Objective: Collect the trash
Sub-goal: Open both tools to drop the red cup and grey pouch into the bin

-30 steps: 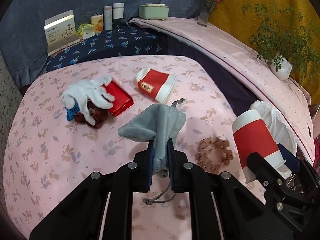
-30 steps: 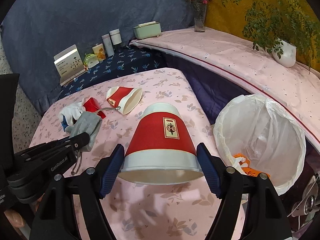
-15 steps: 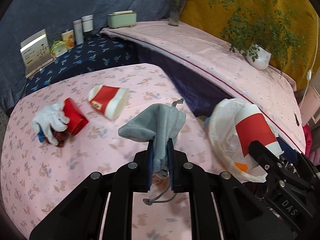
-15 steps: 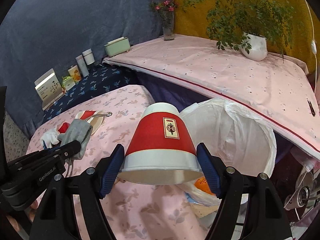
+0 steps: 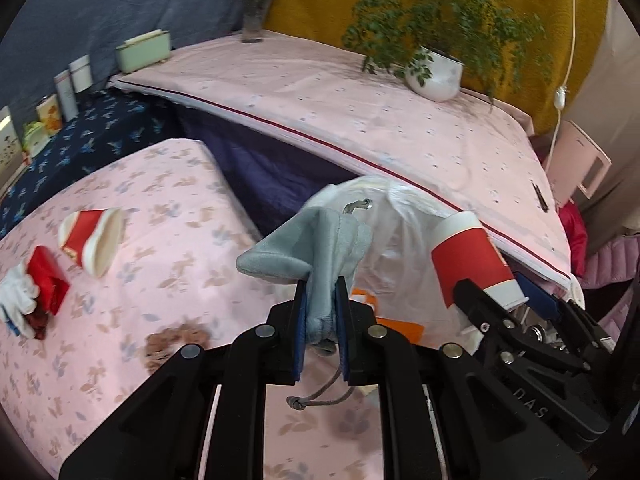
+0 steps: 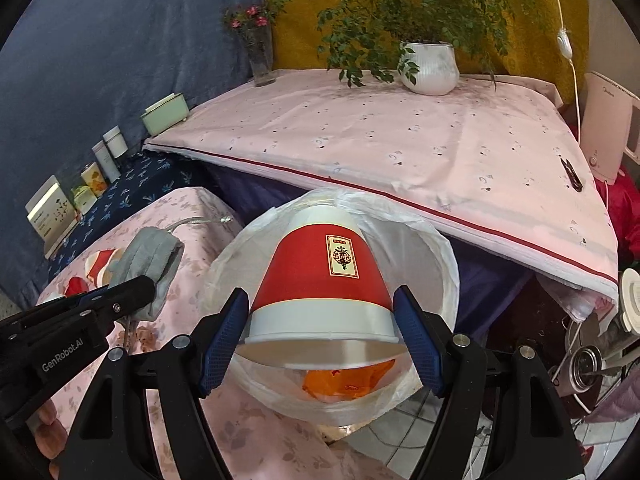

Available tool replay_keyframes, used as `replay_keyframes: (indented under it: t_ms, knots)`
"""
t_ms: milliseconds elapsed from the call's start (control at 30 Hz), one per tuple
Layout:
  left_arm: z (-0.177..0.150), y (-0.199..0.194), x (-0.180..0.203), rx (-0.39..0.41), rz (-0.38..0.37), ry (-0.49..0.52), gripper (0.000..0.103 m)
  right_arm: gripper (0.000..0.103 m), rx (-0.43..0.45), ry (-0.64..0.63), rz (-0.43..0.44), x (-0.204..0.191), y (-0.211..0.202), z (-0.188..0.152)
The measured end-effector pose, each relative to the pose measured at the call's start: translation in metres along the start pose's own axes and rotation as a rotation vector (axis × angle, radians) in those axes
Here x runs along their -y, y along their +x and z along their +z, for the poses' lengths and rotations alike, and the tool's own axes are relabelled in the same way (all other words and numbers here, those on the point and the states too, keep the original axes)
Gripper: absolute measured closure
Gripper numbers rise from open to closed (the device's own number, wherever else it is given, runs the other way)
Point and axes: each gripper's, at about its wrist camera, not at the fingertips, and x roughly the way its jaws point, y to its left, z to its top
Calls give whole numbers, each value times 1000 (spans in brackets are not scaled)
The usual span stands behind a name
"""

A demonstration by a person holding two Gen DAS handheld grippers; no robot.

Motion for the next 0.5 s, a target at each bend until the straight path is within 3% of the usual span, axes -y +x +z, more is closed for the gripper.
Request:
replay_keyframes:
  t_ms: [200,300,500]
  knots:
    - [5,14,18,-14,-18,35,84,31,-12,18,-11,16,7,-1]
    - [6,17,19,-13,-9,30,70,30,-15,16,-8,17,11,0]
    - [6,17,8,-7,36,-2,52,28,-13,24,-5,16,14,0]
